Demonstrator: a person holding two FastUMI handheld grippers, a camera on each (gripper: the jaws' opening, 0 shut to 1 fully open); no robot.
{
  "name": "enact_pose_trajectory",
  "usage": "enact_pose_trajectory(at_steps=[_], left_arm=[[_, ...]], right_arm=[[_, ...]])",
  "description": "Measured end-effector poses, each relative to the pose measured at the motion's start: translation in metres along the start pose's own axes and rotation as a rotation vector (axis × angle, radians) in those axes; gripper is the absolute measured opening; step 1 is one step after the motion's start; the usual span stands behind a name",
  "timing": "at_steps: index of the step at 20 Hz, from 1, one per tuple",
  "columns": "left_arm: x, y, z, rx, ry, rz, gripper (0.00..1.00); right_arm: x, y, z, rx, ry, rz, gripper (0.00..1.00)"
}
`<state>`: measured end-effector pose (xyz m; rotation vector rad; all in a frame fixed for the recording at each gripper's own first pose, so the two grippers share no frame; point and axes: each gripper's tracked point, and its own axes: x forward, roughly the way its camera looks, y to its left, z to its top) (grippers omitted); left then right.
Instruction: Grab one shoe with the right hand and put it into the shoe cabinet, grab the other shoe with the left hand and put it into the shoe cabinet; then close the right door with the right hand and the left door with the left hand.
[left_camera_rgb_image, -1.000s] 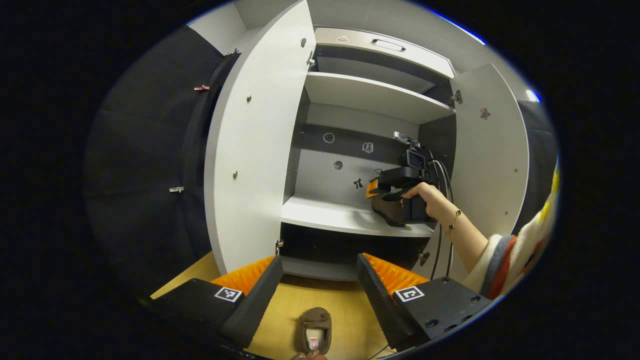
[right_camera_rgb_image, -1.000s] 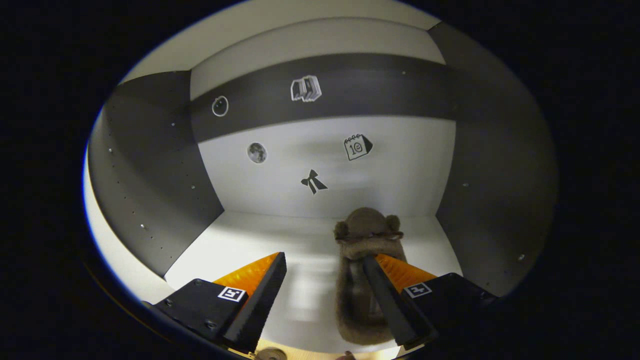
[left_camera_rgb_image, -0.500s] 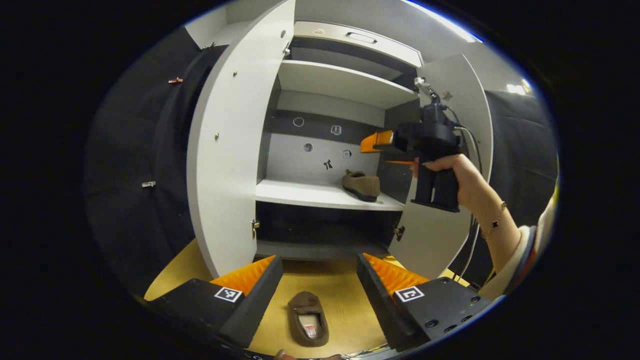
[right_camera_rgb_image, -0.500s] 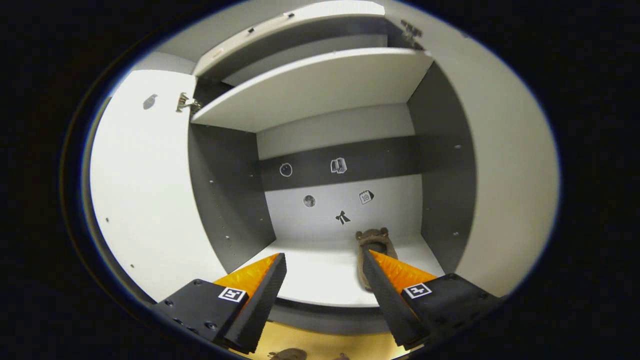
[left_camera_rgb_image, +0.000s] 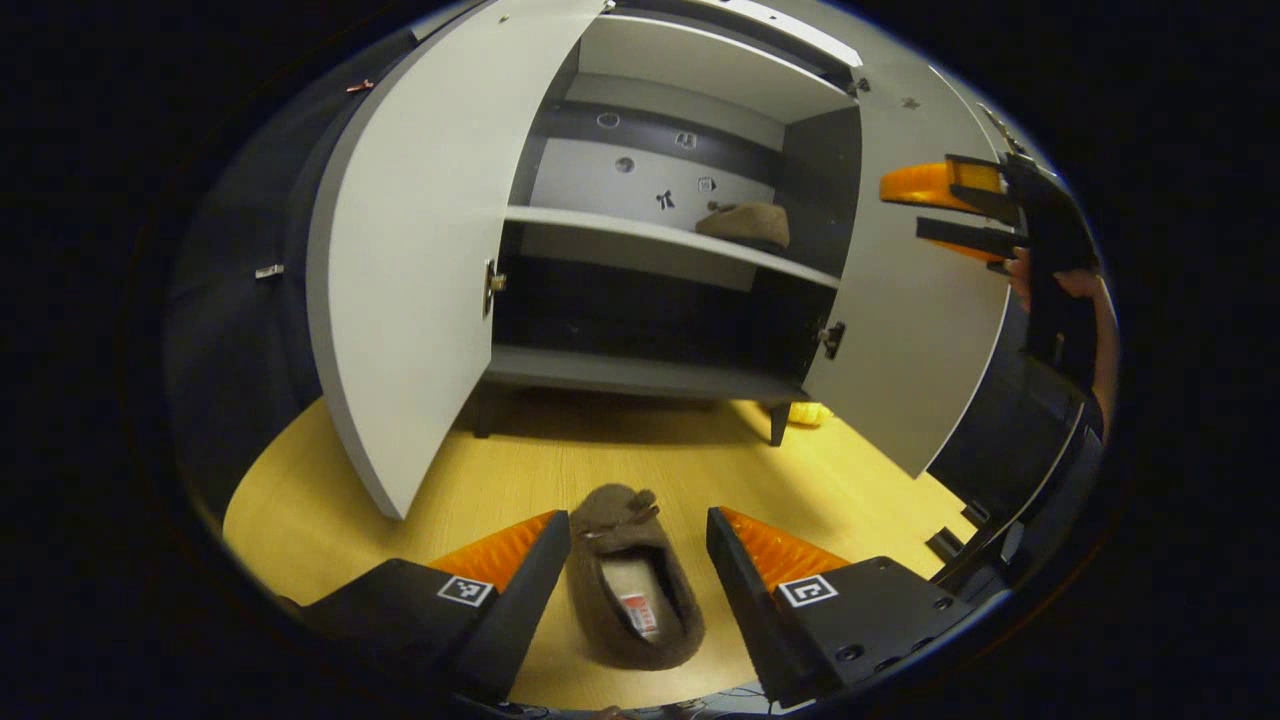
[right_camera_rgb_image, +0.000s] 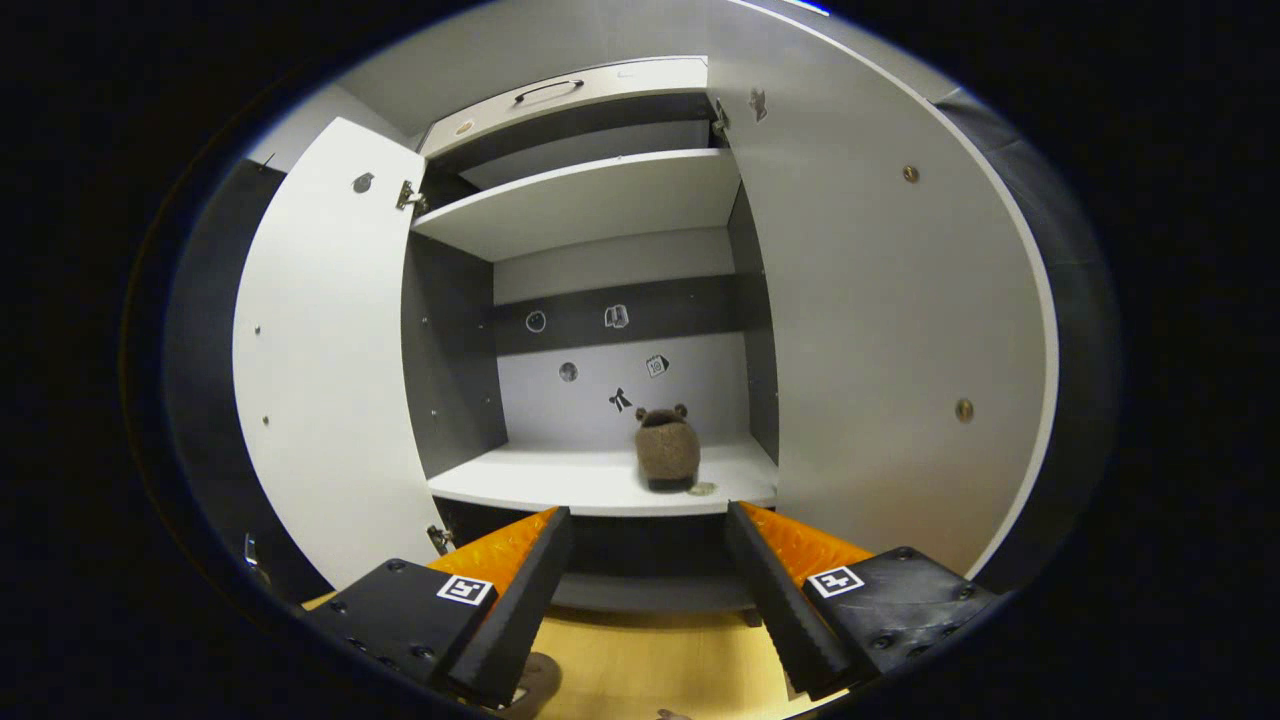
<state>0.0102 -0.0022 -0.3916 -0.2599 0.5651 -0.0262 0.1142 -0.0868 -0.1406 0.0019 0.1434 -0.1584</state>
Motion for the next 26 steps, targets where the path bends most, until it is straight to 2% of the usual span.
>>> enact_pose_trajectory(at_steps=[1,4,5,7,11,14,17,18,19,20,21,23,26], left_arm=[[0.01,0.007,-0.014,-0.003,0.013,0.008,0.84],[0.035,0.025,-0.047,0.004,0.053,0.037,0.8],[0.042,0.027,-0.055,0.003,0.06,0.037,0.74],[0.055,0.03,-0.065,-0.006,0.072,0.034,0.72],[0.081,0.047,-0.06,0.005,0.046,0.086,0.69],[0.099,0.052,-0.056,-0.023,0.044,0.097,0.69],[0.111,0.052,-0.058,-0.039,0.069,0.092,0.65],[0.116,0.047,-0.058,-0.038,0.071,0.084,0.6],[0.117,0.049,-0.057,-0.027,0.074,0.107,0.39],[0.119,0.053,-0.056,0.006,0.081,0.133,0.32],[0.12,0.055,-0.055,0.036,0.081,0.146,0.2],[0.118,0.052,-0.054,0.047,0.093,0.143,0.09],[0.101,0.046,-0.037,-0.002,0.096,0.152,0.07]], right_arm=[[-0.003,-0.002,-0.01,-0.019,0.006,-0.007,0.98],[-0.007,0.0,-0.048,-0.076,0.037,0.0,0.98],[-0.007,0.001,-0.06,-0.094,0.053,0.005,0.98],[-0.006,0.006,-0.083,-0.105,0.09,0.022,0.98],[0.001,0.012,-0.117,-0.088,0.167,0.05,0.98],[0.011,0.009,-0.123,-0.097,0.184,0.058,0.99],[0.028,0.001,-0.127,-0.077,0.207,0.054,0.99],[0.032,-0.004,-0.128,-0.077,0.215,0.047,0.99],[0.036,-0.008,-0.13,-0.076,0.224,0.044,0.99],[0.038,-0.011,-0.132,-0.076,0.233,0.042,0.99],[0.04,-0.014,-0.134,-0.077,0.238,0.039,0.99],[0.042,-0.015,-0.137,-0.079,0.251,0.047,0.99],[0.04,-0.007,-0.14,-0.085,0.269,0.091,0.98]])
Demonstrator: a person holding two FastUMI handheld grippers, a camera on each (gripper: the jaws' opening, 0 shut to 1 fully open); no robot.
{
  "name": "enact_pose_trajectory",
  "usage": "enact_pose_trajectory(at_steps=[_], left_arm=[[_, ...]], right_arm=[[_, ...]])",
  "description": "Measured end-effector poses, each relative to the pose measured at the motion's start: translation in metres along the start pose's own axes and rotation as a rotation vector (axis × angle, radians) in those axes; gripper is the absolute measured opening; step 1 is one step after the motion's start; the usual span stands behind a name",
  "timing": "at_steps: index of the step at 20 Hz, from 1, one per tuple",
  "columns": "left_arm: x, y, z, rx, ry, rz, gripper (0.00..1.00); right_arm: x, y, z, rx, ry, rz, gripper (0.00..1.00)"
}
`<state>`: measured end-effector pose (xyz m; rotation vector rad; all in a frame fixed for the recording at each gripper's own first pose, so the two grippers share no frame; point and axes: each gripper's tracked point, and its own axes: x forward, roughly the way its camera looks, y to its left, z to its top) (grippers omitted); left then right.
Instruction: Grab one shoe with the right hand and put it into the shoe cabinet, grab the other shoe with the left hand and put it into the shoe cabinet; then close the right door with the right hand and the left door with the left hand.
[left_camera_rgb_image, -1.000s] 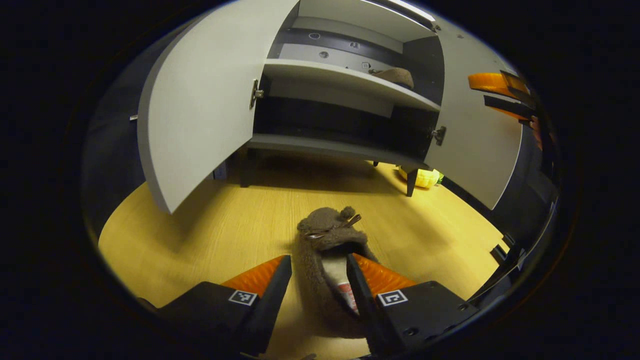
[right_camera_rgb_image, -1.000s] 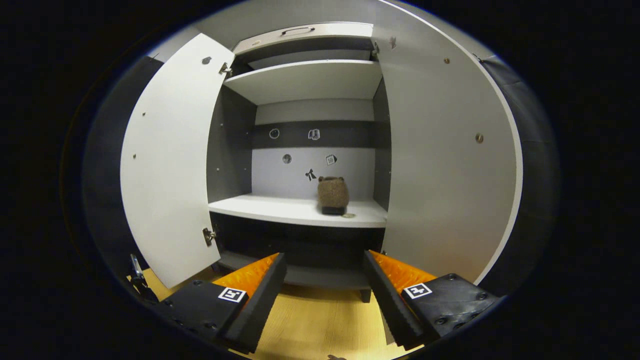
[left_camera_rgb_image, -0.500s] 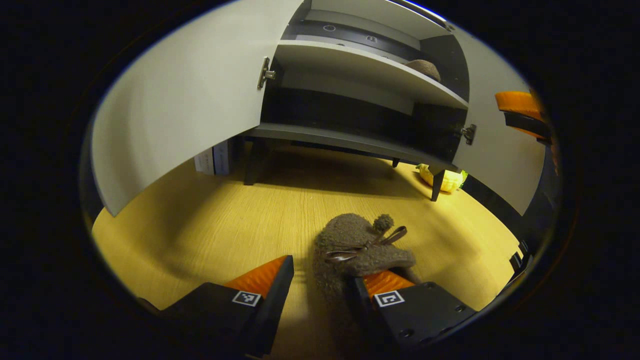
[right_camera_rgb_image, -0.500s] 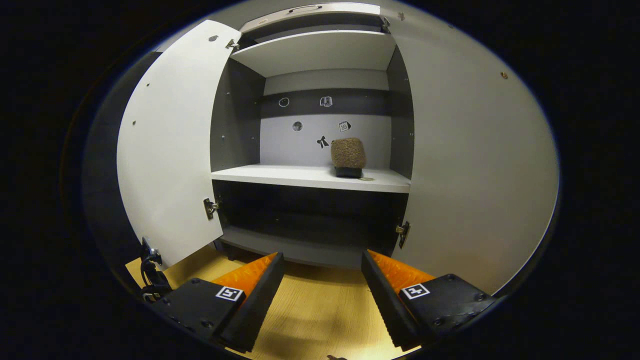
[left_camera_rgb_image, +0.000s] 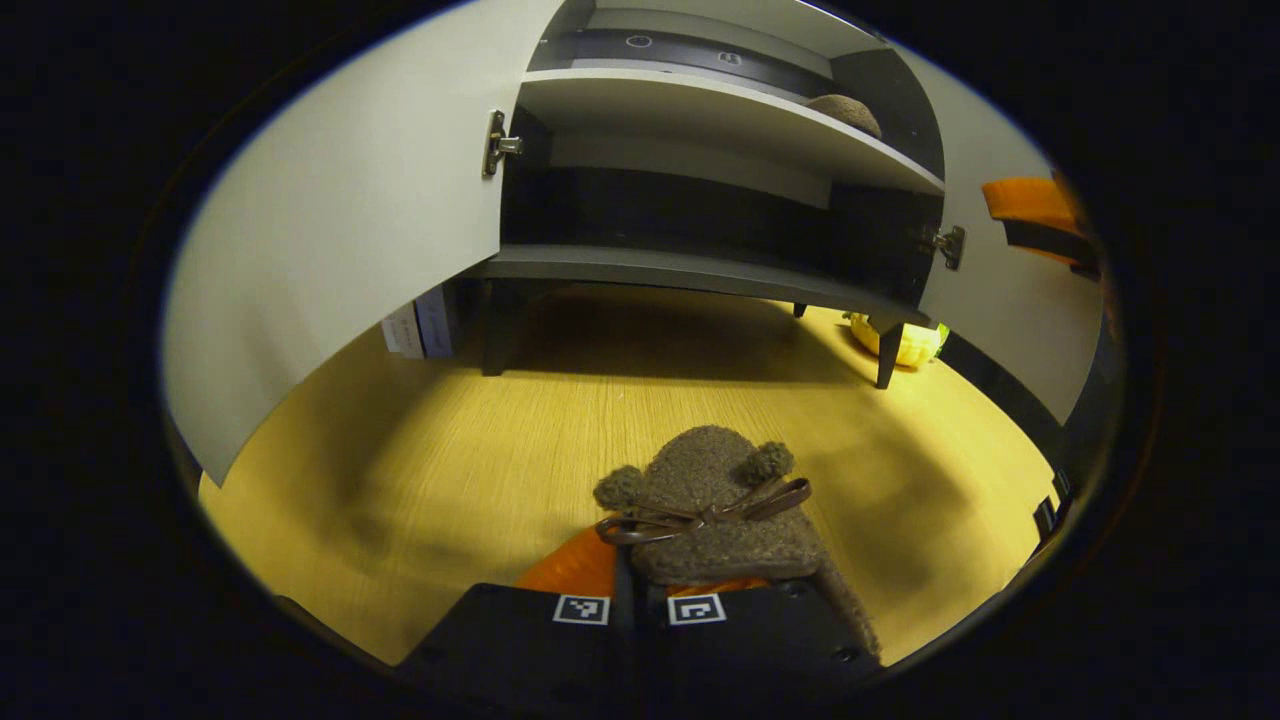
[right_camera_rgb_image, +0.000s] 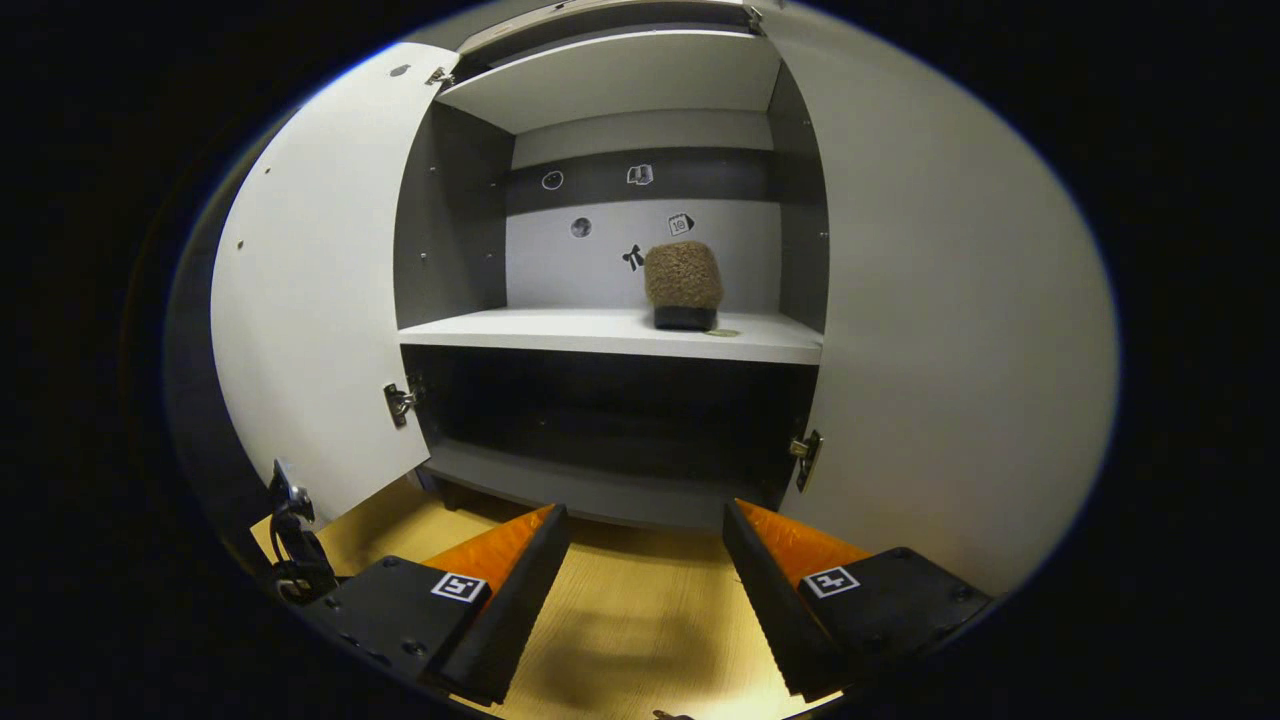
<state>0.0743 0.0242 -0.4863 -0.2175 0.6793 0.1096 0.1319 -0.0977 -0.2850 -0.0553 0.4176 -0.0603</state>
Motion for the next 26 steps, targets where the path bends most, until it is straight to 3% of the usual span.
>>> enact_pose_trajectory(at_steps=[6,8,12,15,18,20,23,26], left_arm=[[-0.084,-0.02,0.113,-0.018,-0.071,-0.005,0.07],[-0.11,-0.026,0.17,0.015,-0.128,0.007,0.07],[-0.129,-0.041,0.28,0.062,-0.266,0.03,0.07],[-0.119,-0.053,0.346,0.033,-0.318,0.013,0.07],[-0.099,-0.056,0.4,0.095,-0.345,0.055,0.07],[-0.082,-0.063,0.426,0.118,-0.35,0.056,0.07],[-0.048,-0.074,0.457,0.072,-0.336,-0.005,0.07],[-0.005,-0.062,0.485,0.091,-0.313,0.023,0.07]], right_arm=[[-0.009,0.011,0.009,-0.088,-0.02,0.044,0.99],[-0.011,0.021,0.009,-0.126,-0.009,0.085,0.99],[-0.025,0.048,0.014,-0.074,0.031,0.191,0.99],[-0.037,0.052,0.027,-0.002,0.046,0.232,0.99],[-0.041,0.054,0.045,0.048,0.038,0.292,0.99],[-0.038,0.048,0.052,0.042,0.035,0.304,0.99],[-0.031,0.045,0.064,0.048,0.026,0.323,0.99],[-0.022,0.048,0.075,0.043,0.003,0.338,0.98]])
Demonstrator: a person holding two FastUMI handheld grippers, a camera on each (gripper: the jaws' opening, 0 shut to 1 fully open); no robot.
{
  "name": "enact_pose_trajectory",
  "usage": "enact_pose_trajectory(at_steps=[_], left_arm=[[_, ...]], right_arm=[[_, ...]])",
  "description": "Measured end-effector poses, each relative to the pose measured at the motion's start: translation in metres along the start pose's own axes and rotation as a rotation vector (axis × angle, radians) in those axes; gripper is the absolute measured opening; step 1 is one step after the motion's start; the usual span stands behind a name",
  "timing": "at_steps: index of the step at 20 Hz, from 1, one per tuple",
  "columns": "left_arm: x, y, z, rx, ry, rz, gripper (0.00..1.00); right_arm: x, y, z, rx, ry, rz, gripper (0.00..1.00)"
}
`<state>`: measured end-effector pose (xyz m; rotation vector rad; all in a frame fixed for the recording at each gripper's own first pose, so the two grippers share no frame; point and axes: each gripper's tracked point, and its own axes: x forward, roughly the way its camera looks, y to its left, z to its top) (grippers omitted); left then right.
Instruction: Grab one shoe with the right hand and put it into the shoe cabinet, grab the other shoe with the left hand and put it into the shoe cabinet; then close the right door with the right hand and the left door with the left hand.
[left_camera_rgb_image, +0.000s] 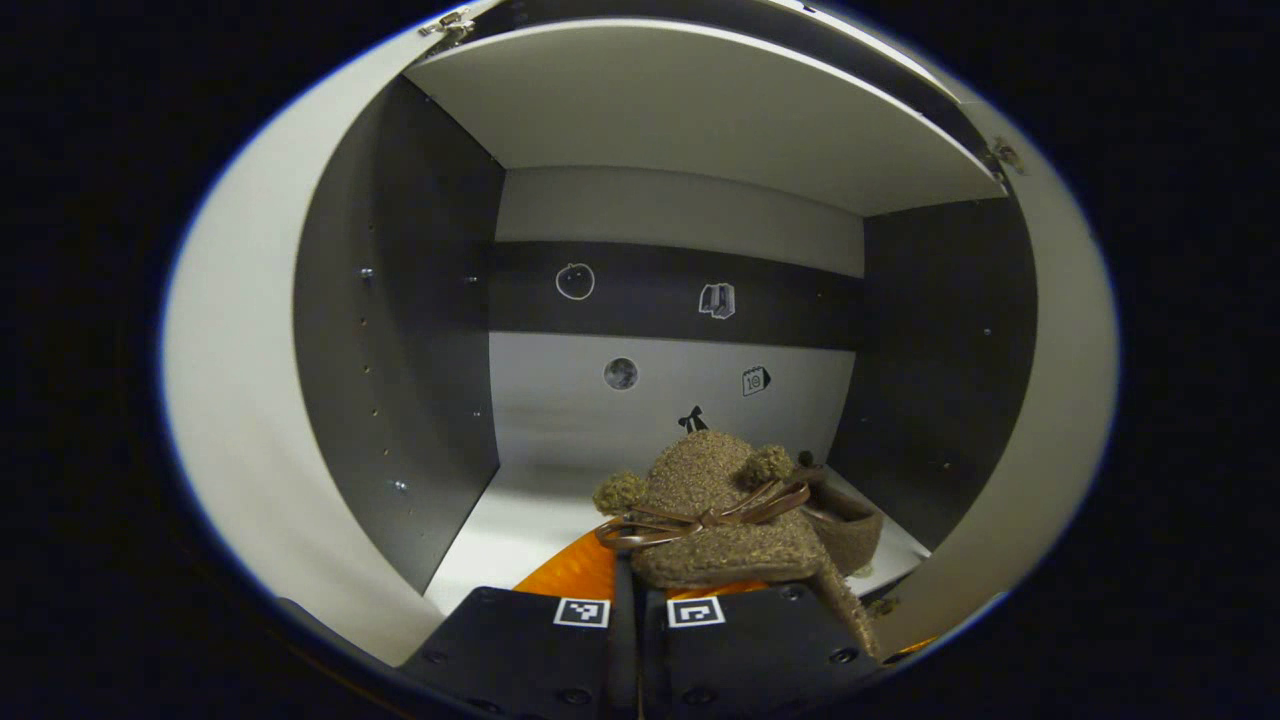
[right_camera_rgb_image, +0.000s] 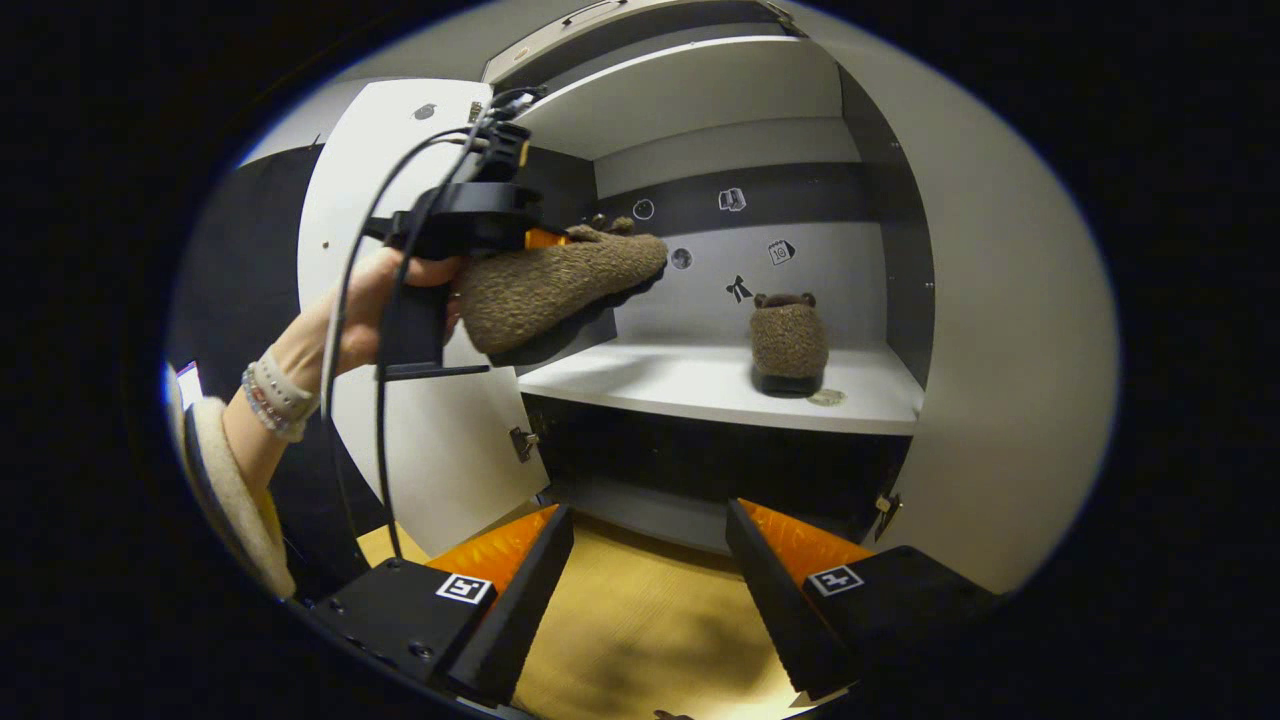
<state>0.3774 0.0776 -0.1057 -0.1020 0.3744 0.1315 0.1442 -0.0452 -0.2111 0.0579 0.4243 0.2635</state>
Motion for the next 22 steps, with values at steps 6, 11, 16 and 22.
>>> enact_pose_trajectory(at_steps=[6,11,16,22], left_arm=[[0.093,0.019,-0.003,0.07,0.042,0.042,0.06],[0.141,0.024,-0.029,0.137,0.112,0.064,0.14],[0.146,0.023,-0.041,0.079,0.127,0.072,0.31],[0.115,0.026,-0.045,0.04,0.097,0.029,0.37]], right_arm=[[0.024,-0.01,-0.001,0.008,0.017,0.011,0.99],[0.035,-0.022,-0.006,-0.005,0.039,-0.013,0.98],[0.036,-0.015,-0.001,0.011,0.033,0.018,0.98],[0.035,-0.016,-0.001,0.009,0.038,0.011,0.98]])
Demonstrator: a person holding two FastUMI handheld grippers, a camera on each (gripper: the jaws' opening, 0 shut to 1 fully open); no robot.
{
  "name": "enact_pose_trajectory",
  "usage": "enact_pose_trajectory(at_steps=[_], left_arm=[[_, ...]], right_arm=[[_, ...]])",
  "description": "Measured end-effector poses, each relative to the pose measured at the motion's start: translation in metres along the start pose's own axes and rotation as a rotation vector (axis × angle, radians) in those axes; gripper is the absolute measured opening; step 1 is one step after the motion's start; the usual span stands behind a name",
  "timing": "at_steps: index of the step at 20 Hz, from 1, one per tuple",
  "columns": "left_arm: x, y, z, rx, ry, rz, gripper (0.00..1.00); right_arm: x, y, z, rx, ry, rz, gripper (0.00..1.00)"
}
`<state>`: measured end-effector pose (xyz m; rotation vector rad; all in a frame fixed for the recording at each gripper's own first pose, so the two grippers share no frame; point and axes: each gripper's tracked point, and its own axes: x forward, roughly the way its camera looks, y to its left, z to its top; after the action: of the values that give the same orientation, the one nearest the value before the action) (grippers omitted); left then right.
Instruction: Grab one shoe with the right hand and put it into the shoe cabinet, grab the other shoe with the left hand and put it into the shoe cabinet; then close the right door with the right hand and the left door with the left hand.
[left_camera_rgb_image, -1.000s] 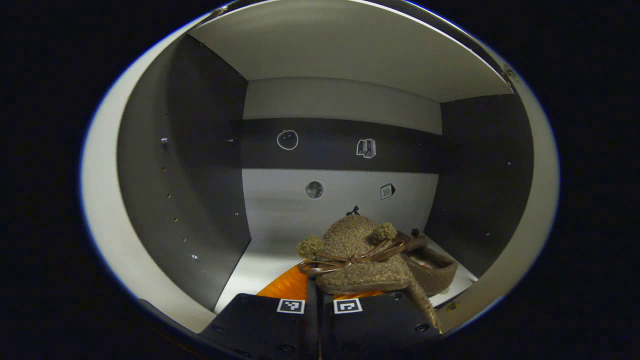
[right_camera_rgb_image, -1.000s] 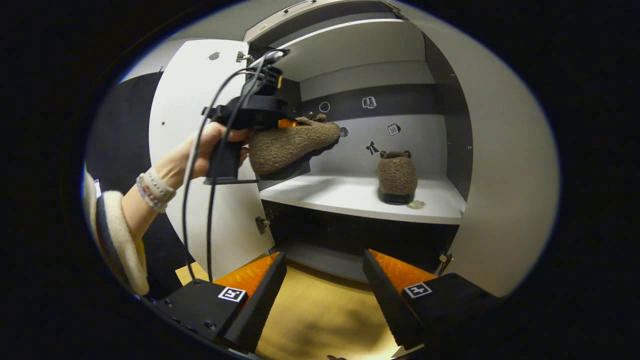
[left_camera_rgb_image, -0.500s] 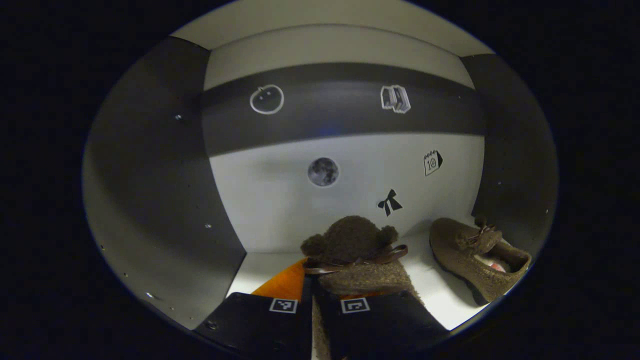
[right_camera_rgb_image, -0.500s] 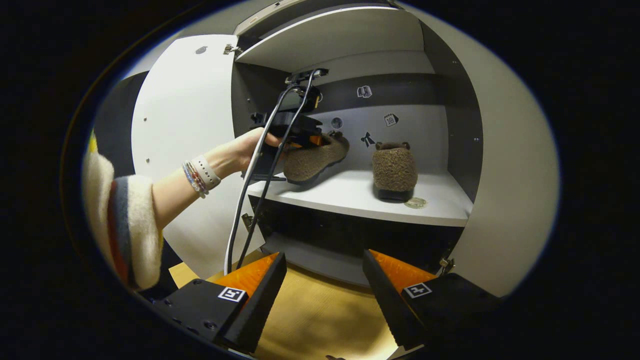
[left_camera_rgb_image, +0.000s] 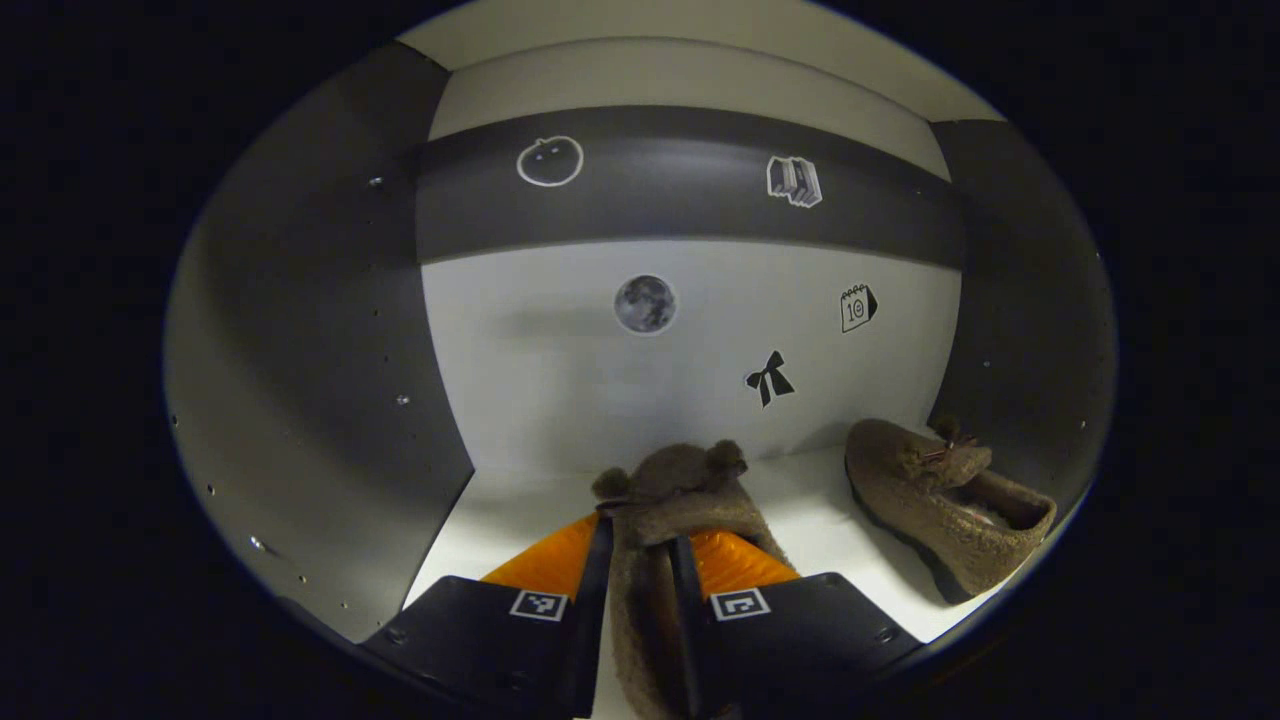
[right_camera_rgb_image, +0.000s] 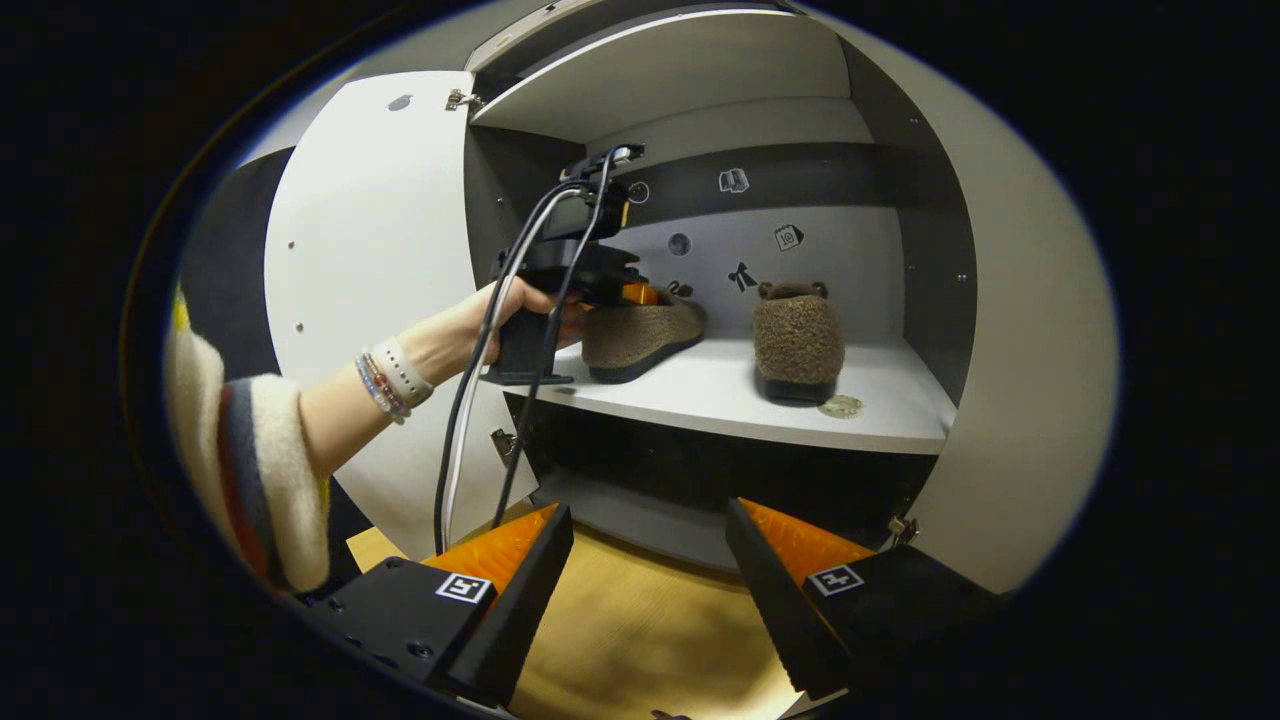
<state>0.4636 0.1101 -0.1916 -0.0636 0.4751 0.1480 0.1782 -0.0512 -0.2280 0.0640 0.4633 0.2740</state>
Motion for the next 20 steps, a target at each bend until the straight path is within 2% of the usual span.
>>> enact_pose_trajectory(at_steps=[3,6,7,10,14,16,19,20], left_arm=[[-0.034,0.002,0.0,0.011,-0.024,-0.006,0.5],[-0.082,-0.001,0.004,0.038,-0.088,-0.012,0.58],[-0.101,-0.006,0.006,0.03,-0.115,-0.033,0.69],[-0.162,-0.018,0.009,-0.005,-0.194,-0.093,0.89],[-0.262,-0.038,0.018,-0.015,-0.307,-0.23,0.89],[-0.312,-0.041,0.012,0.011,-0.322,-0.267,0.91],[-0.375,-0.039,-0.001,0.05,-0.334,-0.302,0.92],[-0.391,-0.037,-0.007,0.058,-0.333,-0.316,0.91]], right_arm=[[-0.008,0.007,0.007,0.0,-0.028,-0.003,0.98],[-0.022,0.017,0.017,-0.036,-0.061,-0.017,0.98],[-0.028,0.02,0.022,-0.05,-0.075,-0.024,0.98],[-0.053,0.027,0.047,-0.087,-0.145,-0.06,0.99],[-0.104,0.038,0.094,-0.134,-0.277,-0.146,0.98],[-0.135,0.042,0.107,-0.152,-0.321,-0.202,0.98],[-0.177,0.049,0.108,-0.114,-0.356,-0.244,0.98],[-0.195,0.047,0.106,-0.106,-0.363,-0.281,0.98]])
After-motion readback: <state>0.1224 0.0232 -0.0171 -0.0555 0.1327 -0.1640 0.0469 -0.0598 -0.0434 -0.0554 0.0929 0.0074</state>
